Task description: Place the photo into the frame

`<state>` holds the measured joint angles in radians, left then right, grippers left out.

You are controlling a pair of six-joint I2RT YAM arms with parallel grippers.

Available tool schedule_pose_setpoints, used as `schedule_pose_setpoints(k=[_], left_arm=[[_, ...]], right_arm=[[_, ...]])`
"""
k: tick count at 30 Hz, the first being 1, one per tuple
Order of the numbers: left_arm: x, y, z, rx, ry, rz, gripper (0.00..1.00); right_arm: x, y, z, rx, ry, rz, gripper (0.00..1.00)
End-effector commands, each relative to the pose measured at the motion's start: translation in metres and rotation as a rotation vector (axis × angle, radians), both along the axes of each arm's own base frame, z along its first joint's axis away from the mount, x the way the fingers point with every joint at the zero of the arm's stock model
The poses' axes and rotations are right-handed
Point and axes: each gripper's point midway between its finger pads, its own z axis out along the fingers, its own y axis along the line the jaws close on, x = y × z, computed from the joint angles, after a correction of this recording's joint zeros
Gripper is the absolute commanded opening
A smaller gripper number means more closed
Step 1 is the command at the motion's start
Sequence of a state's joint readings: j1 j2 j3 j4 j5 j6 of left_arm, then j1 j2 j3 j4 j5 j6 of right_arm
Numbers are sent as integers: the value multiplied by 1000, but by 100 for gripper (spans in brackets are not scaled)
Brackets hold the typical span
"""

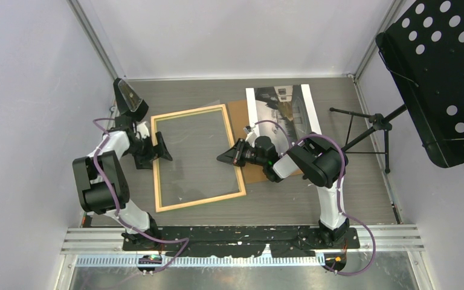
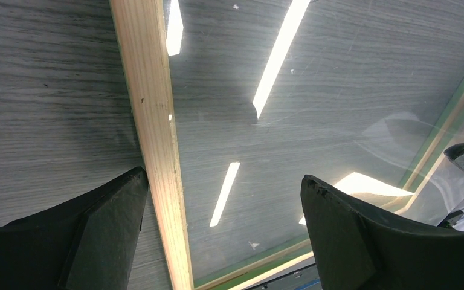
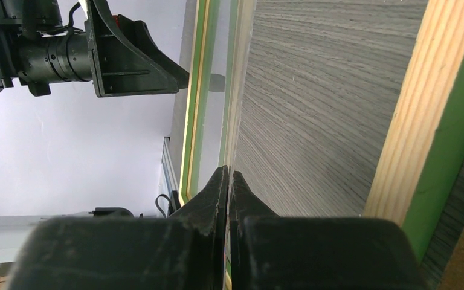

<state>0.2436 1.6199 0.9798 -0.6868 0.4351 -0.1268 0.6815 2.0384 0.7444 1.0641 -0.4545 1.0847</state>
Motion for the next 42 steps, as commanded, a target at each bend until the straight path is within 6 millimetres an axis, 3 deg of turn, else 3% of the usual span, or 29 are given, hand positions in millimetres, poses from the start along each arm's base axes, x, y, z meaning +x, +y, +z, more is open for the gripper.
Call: schedule_pose_setpoints(k=[1, 17, 42], left_arm=[[15, -14, 11, -56, -57, -41, 92], [14, -18, 6, -34, -36, -64, 92], [14, -6, 12, 53, -45, -57, 96]], right_arm=[[2, 10, 13, 25, -65, 29, 5], [3, 9, 0, -22, -45, 33, 5], [4, 7, -19, -80, -25, 33, 6]])
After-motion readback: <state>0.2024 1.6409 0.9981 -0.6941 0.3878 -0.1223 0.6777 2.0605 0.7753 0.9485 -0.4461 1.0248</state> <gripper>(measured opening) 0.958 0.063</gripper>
